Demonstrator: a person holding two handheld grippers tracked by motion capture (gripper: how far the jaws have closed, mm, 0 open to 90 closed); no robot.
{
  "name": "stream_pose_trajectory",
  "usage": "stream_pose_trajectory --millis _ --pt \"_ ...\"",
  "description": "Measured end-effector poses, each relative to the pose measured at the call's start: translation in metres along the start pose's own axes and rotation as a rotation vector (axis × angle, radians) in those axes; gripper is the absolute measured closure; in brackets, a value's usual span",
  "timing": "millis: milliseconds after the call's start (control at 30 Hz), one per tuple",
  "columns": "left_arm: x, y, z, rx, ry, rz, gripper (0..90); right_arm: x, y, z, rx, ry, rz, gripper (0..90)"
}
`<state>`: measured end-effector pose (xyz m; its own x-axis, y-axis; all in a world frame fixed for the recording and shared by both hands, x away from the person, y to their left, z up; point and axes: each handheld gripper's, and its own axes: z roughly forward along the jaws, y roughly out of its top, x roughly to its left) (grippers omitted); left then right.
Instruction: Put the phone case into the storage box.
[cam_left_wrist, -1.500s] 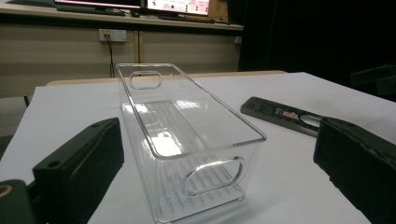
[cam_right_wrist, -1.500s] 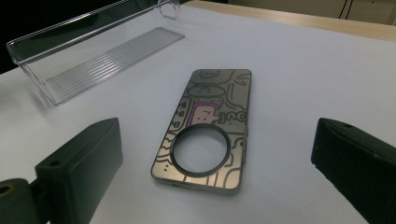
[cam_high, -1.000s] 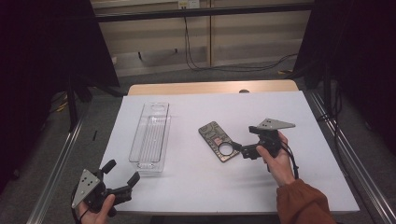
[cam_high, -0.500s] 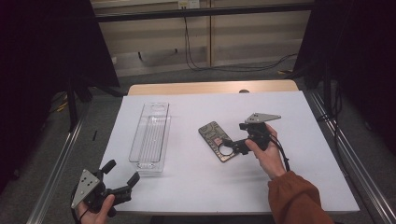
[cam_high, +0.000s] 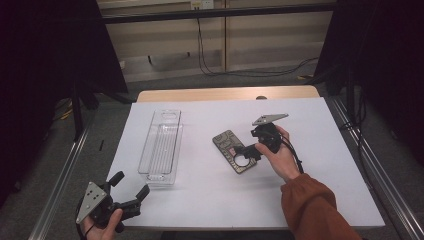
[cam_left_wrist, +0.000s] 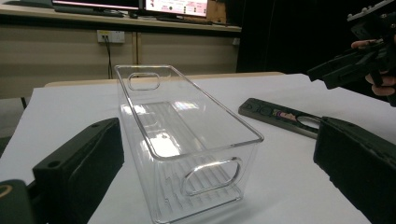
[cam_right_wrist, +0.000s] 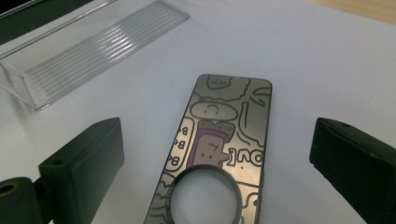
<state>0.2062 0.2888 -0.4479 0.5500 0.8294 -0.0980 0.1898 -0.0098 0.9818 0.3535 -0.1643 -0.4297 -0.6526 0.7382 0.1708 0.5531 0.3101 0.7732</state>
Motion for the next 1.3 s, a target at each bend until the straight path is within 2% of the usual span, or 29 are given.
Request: stream_pose_trajectory --millis 67,200,300,333,467,500,567,600,633,667,800,867,900,1300 --pt "0.000 0.000 0.000 0.001 0.003 0.002 1.8 -0.001 0.002 0.002 0.030 -0.001 0.001 3.3" --pt "-0.001 0.000 0.000 -0.001 -0.006 0.004 1.8 -0.001 0.005 0.007 0.053 -0.012 -0.008 3.3" --pt "0.000 0.000 0.000 0.002 -0.004 0.006 1.8 -0.001 0.008 0.012 0.101 -0.014 0.009 3.6" --pt "0.000 0.000 0.000 0.001 -0.004 0.006 1.8 -0.001 0.009 0.014 0.105 -0.008 -0.002 3.8" --pt "0.000 0.000 0.000 0.002 -0.006 0.002 1.7 0.000 0.014 0.021 0.183 -0.013 0.007 4.9" --pt "0.000 0.000 0.000 0.002 -0.005 0.003 1.8 0.000 0.015 0.023 0.202 -0.020 -0.004 5.4" --pt "0.001 0.001 0.000 -0.003 -0.012 -0.001 1.7 -0.002 0.017 0.027 0.214 -0.012 -0.011 5.7" --pt "0.001 0.001 0.000 -0.007 -0.011 -0.003 1.7 -0.002 0.018 0.028 0.221 -0.014 0.003 5.8" --pt "0.000 0.001 0.000 -0.006 -0.008 -0.003 1.7 -0.003 0.019 0.030 0.220 -0.009 -0.012 5.8" --pt "0.000 0.001 0.000 -0.003 -0.008 -0.002 1.7 -0.002 0.020 0.030 0.245 -0.014 0.000 6.0" --pt "0.000 0.001 0.000 -0.001 -0.008 -0.001 1.7 0.000 0.024 0.037 0.322 -0.010 -0.001 6.3" --pt "0.001 0.001 0.000 -0.005 -0.012 -0.003 1.7 0.000 0.026 0.039 0.340 -0.001 0.005 6.3" --pt "0.000 0.001 0.000 -0.005 -0.007 -0.005 1.8 0.000 0.026 0.040 0.329 0.000 -0.008 6.0" --pt "0.001 0.001 0.000 0.002 -0.003 0.000 1.8 0.000 0.031 0.055 0.460 0.000 -0.012 5.0"
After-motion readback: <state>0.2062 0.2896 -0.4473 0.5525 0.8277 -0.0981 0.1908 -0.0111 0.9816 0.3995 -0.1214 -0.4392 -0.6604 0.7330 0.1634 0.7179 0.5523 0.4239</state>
